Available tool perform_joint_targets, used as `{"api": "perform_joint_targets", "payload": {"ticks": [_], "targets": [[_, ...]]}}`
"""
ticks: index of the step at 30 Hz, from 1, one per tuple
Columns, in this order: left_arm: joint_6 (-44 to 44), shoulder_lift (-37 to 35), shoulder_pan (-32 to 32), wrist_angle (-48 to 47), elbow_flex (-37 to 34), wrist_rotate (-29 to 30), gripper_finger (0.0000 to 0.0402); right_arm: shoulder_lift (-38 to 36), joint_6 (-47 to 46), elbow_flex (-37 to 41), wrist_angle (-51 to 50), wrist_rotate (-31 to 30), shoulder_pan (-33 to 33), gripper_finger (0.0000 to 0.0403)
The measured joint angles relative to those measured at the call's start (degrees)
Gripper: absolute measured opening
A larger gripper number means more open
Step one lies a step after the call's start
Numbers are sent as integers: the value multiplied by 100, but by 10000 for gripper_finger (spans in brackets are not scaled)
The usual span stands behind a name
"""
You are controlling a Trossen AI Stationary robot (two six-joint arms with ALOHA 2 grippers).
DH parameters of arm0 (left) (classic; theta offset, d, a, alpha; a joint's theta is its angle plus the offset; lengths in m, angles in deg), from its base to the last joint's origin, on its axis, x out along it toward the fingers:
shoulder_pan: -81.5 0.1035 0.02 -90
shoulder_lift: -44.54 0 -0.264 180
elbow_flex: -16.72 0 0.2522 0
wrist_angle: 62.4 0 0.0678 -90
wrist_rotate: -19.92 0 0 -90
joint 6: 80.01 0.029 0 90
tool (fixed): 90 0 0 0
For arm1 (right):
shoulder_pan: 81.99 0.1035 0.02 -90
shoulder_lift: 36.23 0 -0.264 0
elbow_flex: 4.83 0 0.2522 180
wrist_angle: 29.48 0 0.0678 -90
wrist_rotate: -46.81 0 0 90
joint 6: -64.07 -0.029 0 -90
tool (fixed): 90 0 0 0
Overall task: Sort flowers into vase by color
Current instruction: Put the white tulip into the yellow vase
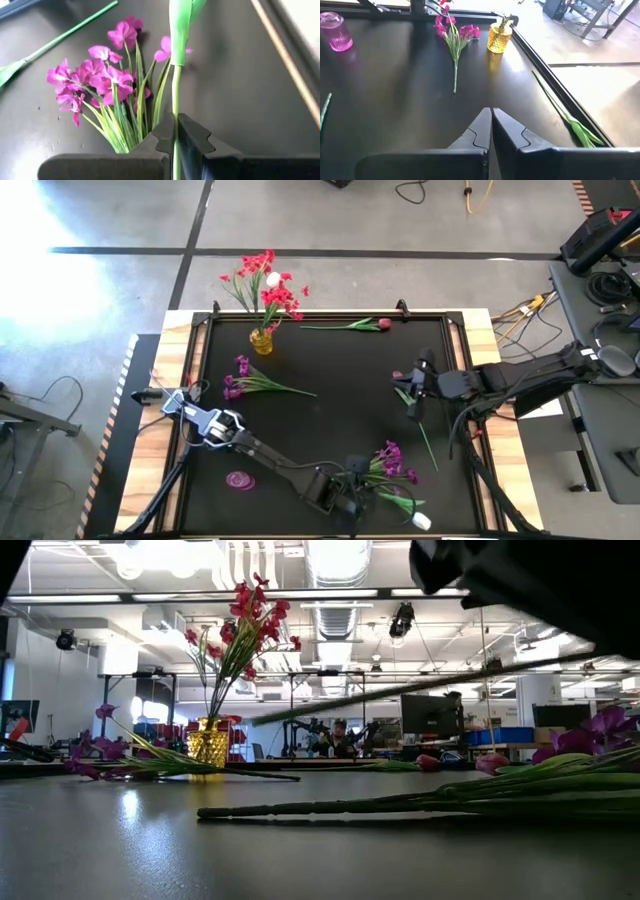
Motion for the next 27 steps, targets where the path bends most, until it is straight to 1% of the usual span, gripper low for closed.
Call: {"api": "perform_joint_targets", "payload": {"ticks": [3, 6, 10, 14, 21, 23, 27], "targets": [[150, -37, 2, 30, -110, 20, 0, -29, 36, 15, -7, 0, 0, 9], [295, -226, 22, 23, -320, 45, 0, -26, 95, 15, -5, 2, 0, 9], [219, -689, 83, 226, -1060, -51, 0, -8, 158, 24, -6, 2, -1, 9], [144, -1426, 96, 1015, -2279, -84, 0, 0, 208, 26, 2, 2, 0, 9], [47, -3023, 187, 3074, -4813, -166, 0, 18, 199, 28, 55, 0, -2, 9], [47, -3505, 212, 3742, -5530, -48, 0, 50, 199, 39, 156, -11, -2, 9], [78, -4492, 260, 4972, -6979, 382, 0, 159, 215, 70, 379, -144, -2, 9]]}}
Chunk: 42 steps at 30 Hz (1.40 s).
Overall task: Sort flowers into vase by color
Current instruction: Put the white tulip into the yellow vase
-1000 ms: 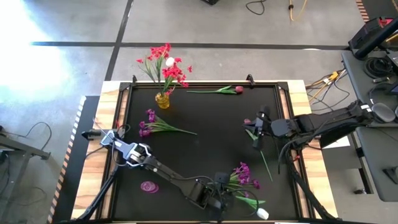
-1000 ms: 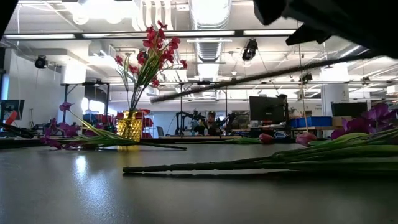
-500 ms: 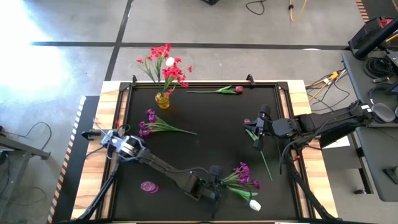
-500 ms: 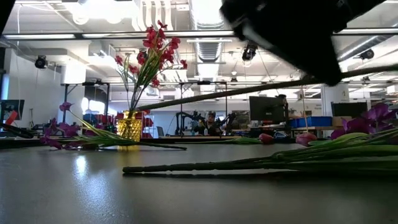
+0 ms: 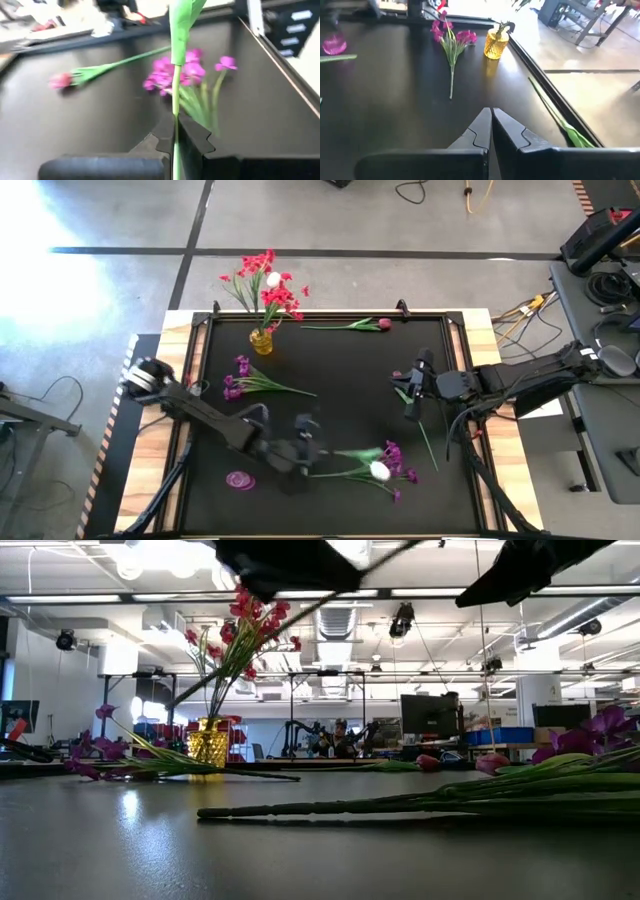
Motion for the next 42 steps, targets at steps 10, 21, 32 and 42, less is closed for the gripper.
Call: {"api": "perform_joint_targets", "payload": {"ticks": [10, 21, 32, 42], "targets": [[1726, -2418, 84, 4024, -3244, 1615, 0, 753, -21, 70, 571, -418, 0, 9], [4271, -3674, 878, 7849, -5238, 2054, 0, 1572, 397, 79, 1779, -654, -8, 9], [3434, -3815, 3468, 7836, -5353, -251, 0, 1524, 979, 74, 2382, -703, -199, 9], [1658, -3685, 6049, 7849, -5345, -2328, 0, 1500, 1314, 74, 2606, -754, -423, 9]]}}
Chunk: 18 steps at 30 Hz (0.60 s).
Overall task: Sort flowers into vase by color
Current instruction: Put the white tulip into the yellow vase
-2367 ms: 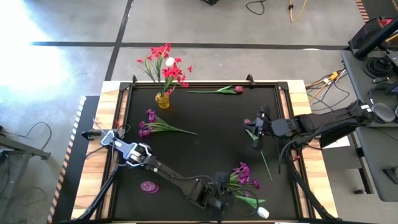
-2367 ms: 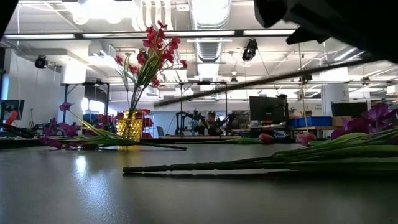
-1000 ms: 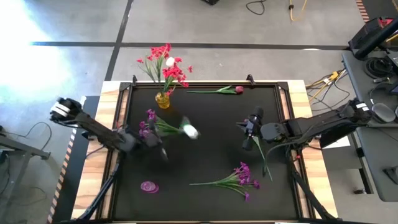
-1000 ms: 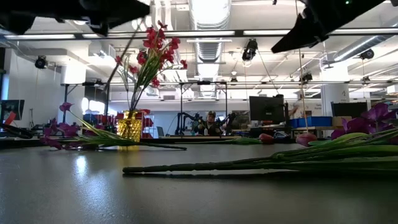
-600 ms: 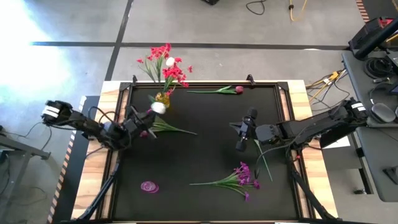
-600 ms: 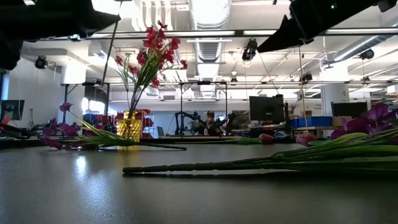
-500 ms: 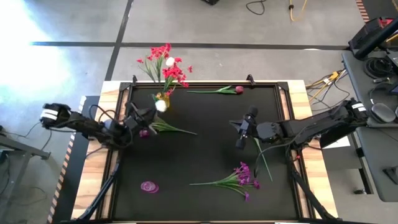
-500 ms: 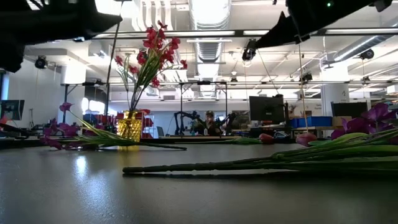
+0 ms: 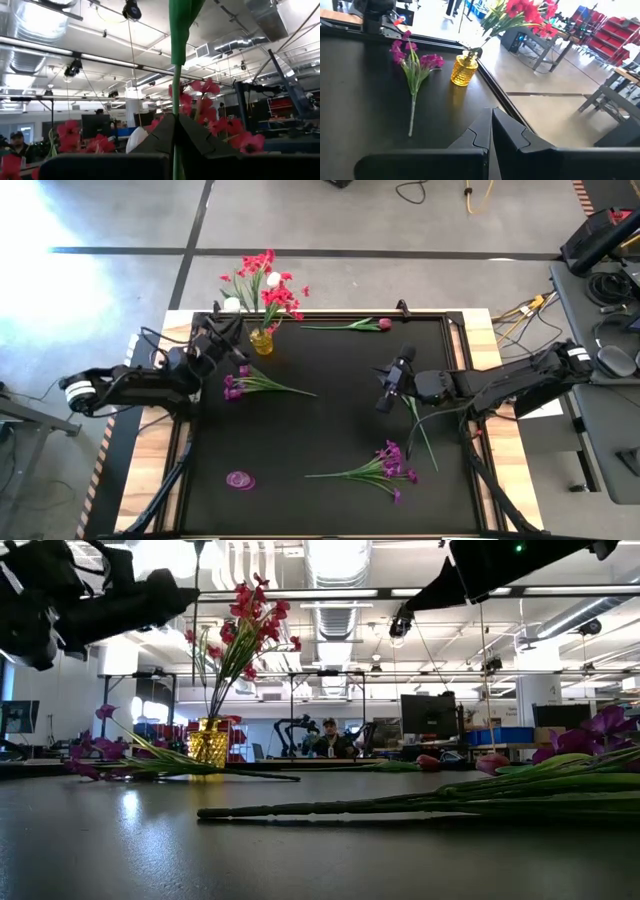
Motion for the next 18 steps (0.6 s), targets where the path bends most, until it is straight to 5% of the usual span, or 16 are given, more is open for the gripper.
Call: {"api": "perform_joint_targets", "payload": {"ticks": [18], "targets": [[-46, 1782, 663, -3, 826, -523, 0, 4, 63, 0, 25, 2, -217, 9]]}}
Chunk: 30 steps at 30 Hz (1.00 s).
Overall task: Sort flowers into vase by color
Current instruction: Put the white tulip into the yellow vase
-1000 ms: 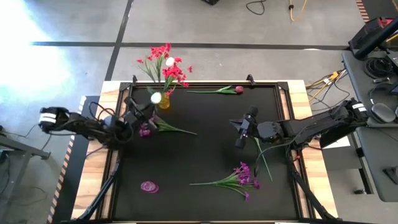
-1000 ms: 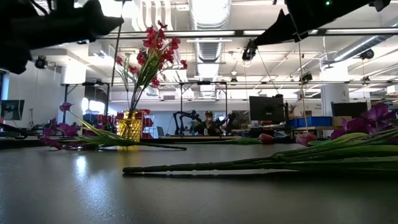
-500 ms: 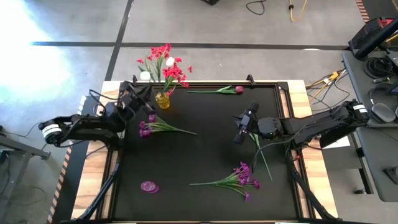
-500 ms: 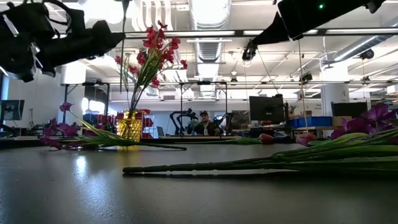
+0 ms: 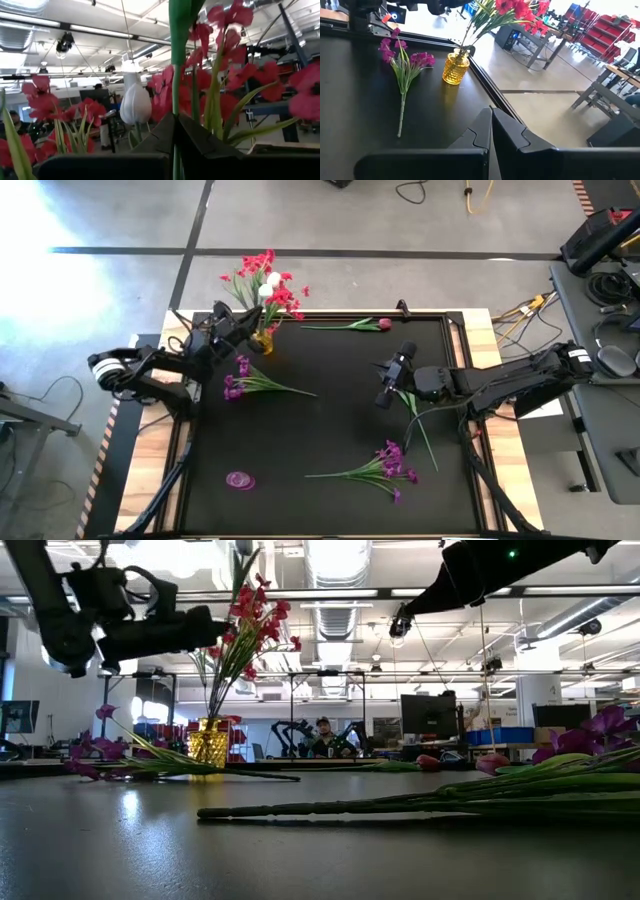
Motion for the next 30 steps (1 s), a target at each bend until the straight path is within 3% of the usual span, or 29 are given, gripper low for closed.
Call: {"api": "perform_joint_targets", "payload": {"ticks": [6, 30], "targets": [[-13, 293, 123, -5, 60, -7, 0, 0, 27, 0, 2, -2, -18, 9], [-250, 221, 378, 4, -227, -61, 0, 0, 12, 0, 131, 1, -16, 9]]}}
